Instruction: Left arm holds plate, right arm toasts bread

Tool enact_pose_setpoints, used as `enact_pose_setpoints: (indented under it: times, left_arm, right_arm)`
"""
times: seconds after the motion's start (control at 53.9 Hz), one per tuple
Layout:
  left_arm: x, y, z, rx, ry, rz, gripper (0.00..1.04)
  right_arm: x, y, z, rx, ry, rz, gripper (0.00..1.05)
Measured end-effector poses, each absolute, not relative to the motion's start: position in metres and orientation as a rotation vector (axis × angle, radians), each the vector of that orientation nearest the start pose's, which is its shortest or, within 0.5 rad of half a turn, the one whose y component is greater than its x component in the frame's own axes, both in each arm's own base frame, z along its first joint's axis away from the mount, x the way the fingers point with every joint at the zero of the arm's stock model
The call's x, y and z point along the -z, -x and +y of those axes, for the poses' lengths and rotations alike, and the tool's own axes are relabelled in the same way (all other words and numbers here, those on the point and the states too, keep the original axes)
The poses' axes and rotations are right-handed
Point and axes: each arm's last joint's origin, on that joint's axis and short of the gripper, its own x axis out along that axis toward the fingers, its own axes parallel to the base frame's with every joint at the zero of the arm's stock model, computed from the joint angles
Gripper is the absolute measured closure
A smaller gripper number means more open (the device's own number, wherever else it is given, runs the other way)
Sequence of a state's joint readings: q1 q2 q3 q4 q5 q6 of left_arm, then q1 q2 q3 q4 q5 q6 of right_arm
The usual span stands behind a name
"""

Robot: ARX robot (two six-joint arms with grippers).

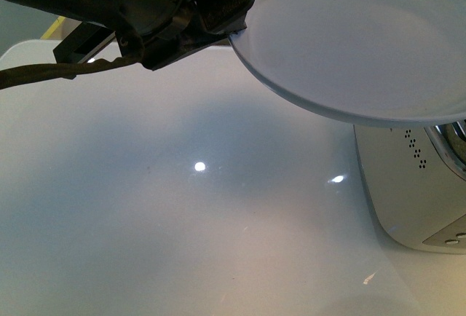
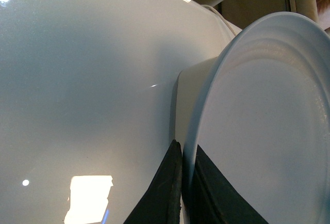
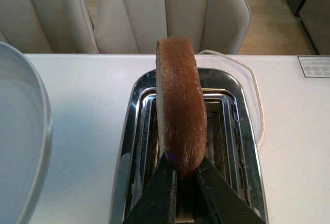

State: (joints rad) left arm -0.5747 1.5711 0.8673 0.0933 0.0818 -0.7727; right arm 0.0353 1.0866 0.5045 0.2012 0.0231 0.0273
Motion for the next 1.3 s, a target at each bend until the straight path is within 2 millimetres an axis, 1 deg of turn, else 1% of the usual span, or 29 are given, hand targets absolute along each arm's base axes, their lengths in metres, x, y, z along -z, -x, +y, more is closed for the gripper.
enact_pose_setpoints:
  times: [0.241, 0.353, 0.594, 0.724, 0.816, 0.965, 0.983, 1.039, 1.076, 1.169, 1.187, 1.299]
  left_arm:
    - [-0.199, -0.271, -0.179, 0.366, 0.571, 0.809, 1.02]
    - [-0.199, -0.271, -0.179, 0.366, 0.571, 0.809, 1.02]
    - [-0.199, -0.271, -0.179, 0.366, 0.571, 0.809, 1.02]
    - [-0.199, -0.271, -0.178, 0.365, 0.57, 0.807, 1.02]
    - [-0.199, -0.271, -0.178, 0.364, 0.569, 0.807, 1.02]
    - [-0.199, -0.271, -0.179, 0.365, 0.568, 0.807, 1.02]
    - [-0.199, -0.271, -0.179, 0.365, 0.568, 0.807, 1.02]
    - [-0.199, -0.271, -0.179, 0.366, 0.568, 0.807, 1.02]
    - [-0.199, -0.271, -0.179, 0.366, 0.568, 0.807, 1.02]
    - [-0.199, -0.271, -0.179, 0.366, 0.57, 0.808, 1.02]
    - [-0.199, -0.271, -0.179, 0.366, 0.571, 0.809, 1.02]
    - [-0.199, -0.271, -0.179, 0.366, 0.573, 0.808, 1.02]
  right_arm:
    - [-0.202, -0.234, 0.012, -0.013, -0.009, 0.402, 1.02]
    - [-0.188, -0.236, 0.014, -0.005, -0.002, 0.451, 1.02]
    - [-0.182, -0.238, 0.016, -0.001, 0.006, 0.468, 1.02]
    - [-0.172, -0.238, 0.019, 0.003, 0.017, 0.504, 1.01]
    - [-0.167, -0.236, 0.02, 0.004, 0.019, 0.515, 0.86]
    - [-0.163, -0.233, 0.02, 0.002, 0.016, 0.526, 0.69]
    - [-0.162, -0.233, 0.02, 0.003, 0.014, 0.527, 0.63]
    - [-0.163, -0.231, 0.02, 0.004, 0.01, 0.523, 0.53]
    - [-0.163, -0.231, 0.02, 0.004, 0.008, 0.521, 0.49]
    - [-0.171, -0.226, 0.016, 0.021, -0.01, 0.482, 0.32]
    - [-0.172, -0.225, 0.016, 0.025, -0.013, 0.476, 0.3]
    - [-0.189, -0.214, 0.01, 0.067, -0.04, 0.387, 0.1]
